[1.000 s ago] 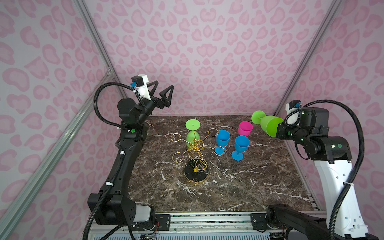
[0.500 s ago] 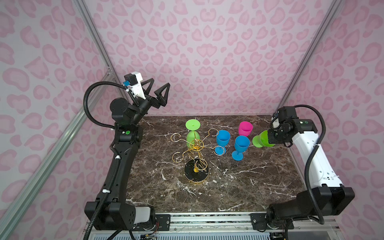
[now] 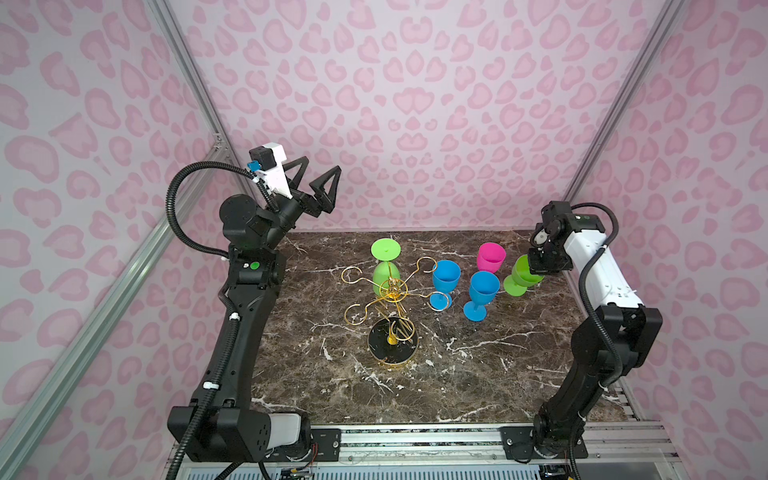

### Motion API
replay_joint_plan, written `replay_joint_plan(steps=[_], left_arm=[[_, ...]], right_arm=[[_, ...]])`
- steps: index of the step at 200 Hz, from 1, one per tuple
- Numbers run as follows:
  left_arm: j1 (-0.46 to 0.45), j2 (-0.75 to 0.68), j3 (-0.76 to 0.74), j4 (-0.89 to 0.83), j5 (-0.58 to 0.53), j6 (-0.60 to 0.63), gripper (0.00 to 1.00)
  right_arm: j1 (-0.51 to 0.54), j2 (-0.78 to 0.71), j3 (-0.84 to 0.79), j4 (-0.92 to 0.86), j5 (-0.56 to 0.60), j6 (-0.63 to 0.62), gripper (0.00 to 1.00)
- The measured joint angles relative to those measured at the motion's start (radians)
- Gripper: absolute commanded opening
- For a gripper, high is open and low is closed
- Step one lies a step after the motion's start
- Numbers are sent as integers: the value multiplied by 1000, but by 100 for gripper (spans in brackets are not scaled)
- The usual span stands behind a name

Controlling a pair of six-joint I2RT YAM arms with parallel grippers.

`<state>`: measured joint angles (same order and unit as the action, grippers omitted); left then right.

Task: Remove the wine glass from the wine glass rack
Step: 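Lower the lime-green glass upright onto the table beside the magenta glass, then open the right gripper and lift it off the lime-green glass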

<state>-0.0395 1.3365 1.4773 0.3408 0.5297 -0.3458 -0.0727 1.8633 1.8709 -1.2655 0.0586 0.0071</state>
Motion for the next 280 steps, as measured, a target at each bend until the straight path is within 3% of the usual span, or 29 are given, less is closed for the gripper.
replay_joint_plan(steps=[140,201,280], left_arm=[[-14,8,0,-10,-2,26,97],[-14,10,0,-17,-1,33,98],[-14,10,0,-26,-8,32,99]], right_arm=[[-21,217,188,-49,-11,-1,0],[-14,229,201,-63,-26,-3,23],[-8,137,303,-73,-58,0,38]])
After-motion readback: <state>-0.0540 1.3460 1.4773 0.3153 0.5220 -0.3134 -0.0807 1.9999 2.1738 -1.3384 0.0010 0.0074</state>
